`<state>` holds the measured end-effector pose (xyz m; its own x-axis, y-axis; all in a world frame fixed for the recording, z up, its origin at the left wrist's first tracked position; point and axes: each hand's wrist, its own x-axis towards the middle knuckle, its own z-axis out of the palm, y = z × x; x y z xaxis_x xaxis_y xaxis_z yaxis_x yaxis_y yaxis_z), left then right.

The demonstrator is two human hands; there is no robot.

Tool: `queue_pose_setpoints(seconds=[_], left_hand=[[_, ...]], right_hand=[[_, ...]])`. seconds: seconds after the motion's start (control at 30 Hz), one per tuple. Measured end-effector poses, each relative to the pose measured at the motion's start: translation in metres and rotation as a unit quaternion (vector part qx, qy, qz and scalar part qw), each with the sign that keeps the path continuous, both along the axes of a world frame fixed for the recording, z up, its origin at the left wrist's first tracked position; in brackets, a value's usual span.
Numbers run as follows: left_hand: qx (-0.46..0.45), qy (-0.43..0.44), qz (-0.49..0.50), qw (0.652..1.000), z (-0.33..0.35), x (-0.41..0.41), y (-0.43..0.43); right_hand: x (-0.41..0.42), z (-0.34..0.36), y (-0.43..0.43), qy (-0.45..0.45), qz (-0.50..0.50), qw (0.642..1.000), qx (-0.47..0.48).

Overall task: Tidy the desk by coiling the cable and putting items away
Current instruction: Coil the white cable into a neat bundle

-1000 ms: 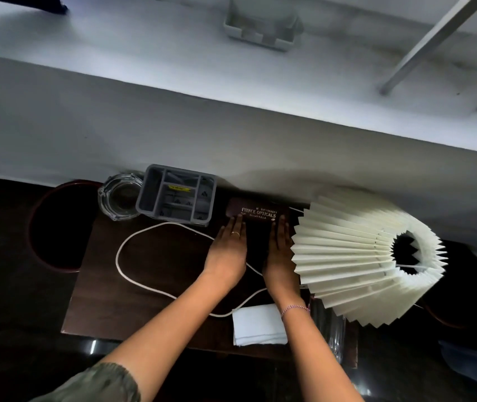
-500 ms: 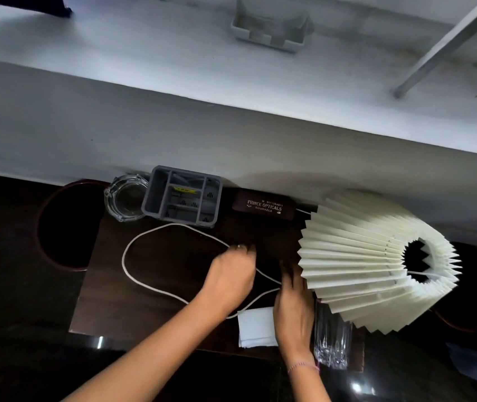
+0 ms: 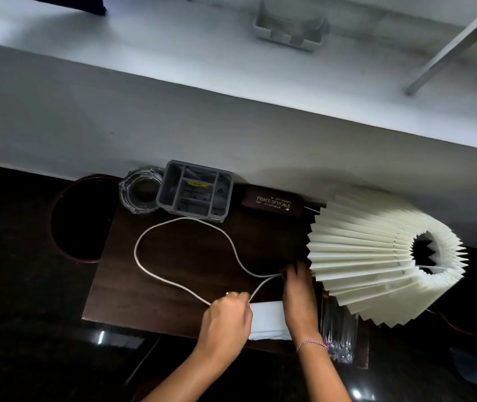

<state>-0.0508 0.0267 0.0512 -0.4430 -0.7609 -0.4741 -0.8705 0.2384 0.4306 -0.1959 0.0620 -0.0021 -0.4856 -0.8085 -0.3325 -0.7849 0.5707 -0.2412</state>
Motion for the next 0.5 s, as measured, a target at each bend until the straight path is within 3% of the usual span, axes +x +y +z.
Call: queue_pose_setpoints(seconds=[0.07,0.13,0.2,0.23,0.27,0.33,0.4,0.5], left_hand=[[0.081,0.018,0.093,0.992,0.0,-0.002,0.001],[0.208,0.078,0.256,0.941,-0.002,-0.007,-0.002],[0.372,0.171,0.442,0.798,-0.005,-0.014,-0.008],[0.426,0.209,0.502,0.723,-0.003,-0.017,-0.011],[0.455,0.237,0.539,0.668,0.001,-0.02,-0.014],[0.447,0.301,0.593,0.599,0.01,-0.02,-0.017],[0.397,0.36,0.64,0.551,0.017,-0.017,-0.019],[0.324,0.39,0.682,0.528,0.025,-0.004,-0.024]], right_hand=[[0.008,0.004,-0.004,-0.004,0.002,0.999,-0.033],[0.017,0.013,-0.009,-0.037,-0.007,0.996,-0.083],[0.027,0.021,-0.014,-0.083,-0.029,0.987,-0.137],[0.033,0.026,-0.016,-0.101,-0.043,0.981,-0.161],[0.038,0.03,-0.018,-0.12,-0.06,0.975,-0.179],[0.052,0.041,-0.021,-0.166,-0.083,0.963,-0.198],[0.064,0.05,-0.024,-0.219,-0.094,0.949,-0.206],[0.079,0.06,-0.026,-0.295,-0.091,0.93,-0.2]])
